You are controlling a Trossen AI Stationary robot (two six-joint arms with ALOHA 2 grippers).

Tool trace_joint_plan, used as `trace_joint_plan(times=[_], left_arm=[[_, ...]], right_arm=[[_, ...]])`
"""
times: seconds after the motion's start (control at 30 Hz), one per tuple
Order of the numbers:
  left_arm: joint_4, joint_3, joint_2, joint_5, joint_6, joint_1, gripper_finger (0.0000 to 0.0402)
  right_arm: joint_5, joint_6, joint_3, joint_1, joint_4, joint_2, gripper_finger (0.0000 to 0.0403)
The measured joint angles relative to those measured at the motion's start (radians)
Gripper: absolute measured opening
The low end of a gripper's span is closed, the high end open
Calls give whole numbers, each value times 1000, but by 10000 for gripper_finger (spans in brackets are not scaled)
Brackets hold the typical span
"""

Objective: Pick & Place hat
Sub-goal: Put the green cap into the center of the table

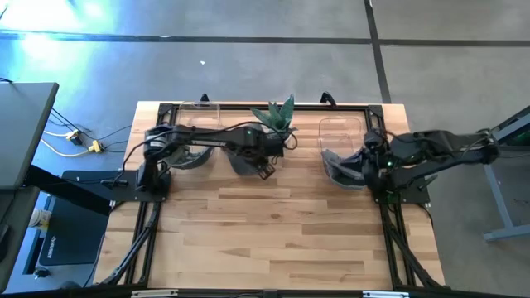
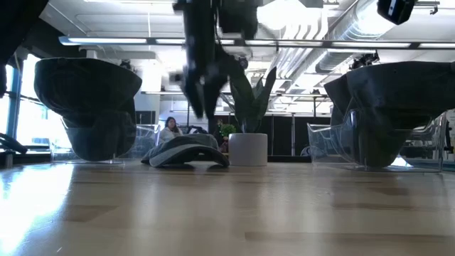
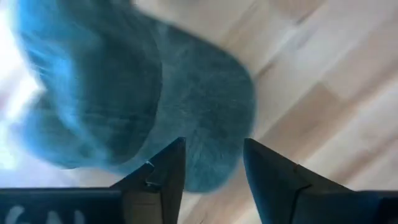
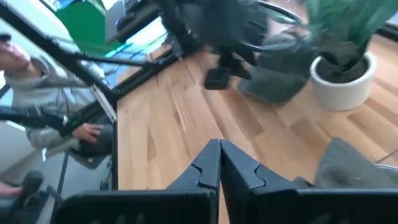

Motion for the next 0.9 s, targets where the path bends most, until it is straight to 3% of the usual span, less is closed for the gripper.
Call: trace_joint_plan(times=[0.2, 0.37, 0.63, 0.8, 0.9], left_arm=[[142, -102, 29, 7, -25, 39, 103], [165, -109, 52, 112, -15, 13, 73], [294, -114, 57, 281, -73, -161, 55], [450, -100, 63, 471, -93, -275, 55], [398, -39, 38, 456, -125, -316, 55]], right_arm=[[0, 0, 0, 57, 19, 65, 2], [14, 0, -1, 99, 44, 91, 4], [27, -42, -1, 137, 165, 87, 4], [23, -55, -1, 149, 194, 87, 4], [23, -61, -1, 149, 193, 88, 2]])
